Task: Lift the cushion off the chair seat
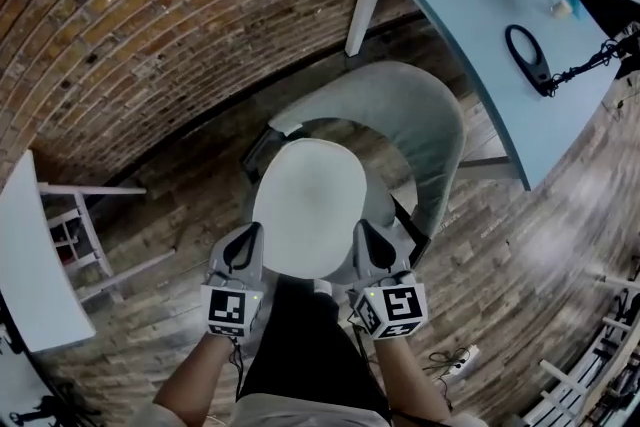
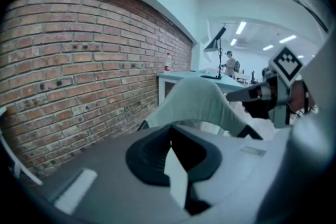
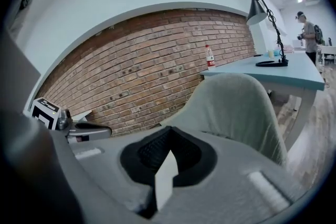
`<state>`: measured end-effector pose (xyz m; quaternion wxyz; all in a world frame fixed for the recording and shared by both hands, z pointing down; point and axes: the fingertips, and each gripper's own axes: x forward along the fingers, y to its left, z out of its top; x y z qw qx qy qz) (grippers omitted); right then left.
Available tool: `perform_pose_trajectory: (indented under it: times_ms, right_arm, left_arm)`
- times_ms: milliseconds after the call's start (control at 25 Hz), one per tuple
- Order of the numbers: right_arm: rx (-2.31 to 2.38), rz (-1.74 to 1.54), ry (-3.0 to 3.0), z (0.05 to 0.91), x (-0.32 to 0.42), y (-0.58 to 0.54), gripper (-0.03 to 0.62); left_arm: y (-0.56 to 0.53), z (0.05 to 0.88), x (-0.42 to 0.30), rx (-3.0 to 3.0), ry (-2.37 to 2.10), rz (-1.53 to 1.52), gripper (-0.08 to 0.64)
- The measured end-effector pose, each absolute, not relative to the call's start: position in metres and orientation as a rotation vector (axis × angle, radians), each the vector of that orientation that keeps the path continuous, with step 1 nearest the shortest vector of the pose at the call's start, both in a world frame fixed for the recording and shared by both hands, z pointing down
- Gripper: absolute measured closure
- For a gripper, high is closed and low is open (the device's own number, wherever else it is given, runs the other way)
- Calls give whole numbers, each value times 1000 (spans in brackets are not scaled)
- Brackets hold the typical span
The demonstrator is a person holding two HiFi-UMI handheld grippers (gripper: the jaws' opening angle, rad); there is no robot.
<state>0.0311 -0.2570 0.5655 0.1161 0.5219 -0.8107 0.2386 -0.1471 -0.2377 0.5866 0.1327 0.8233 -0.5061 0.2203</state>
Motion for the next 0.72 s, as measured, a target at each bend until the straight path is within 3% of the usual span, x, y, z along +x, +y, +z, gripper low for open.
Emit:
perform_pose_trajectory:
  times_ms: [720]
  right_arm:
    - [1577,686,-2328,716,49,-296,594]
  left_arm:
    - [-270,744,-156,2301,-1481,642,568]
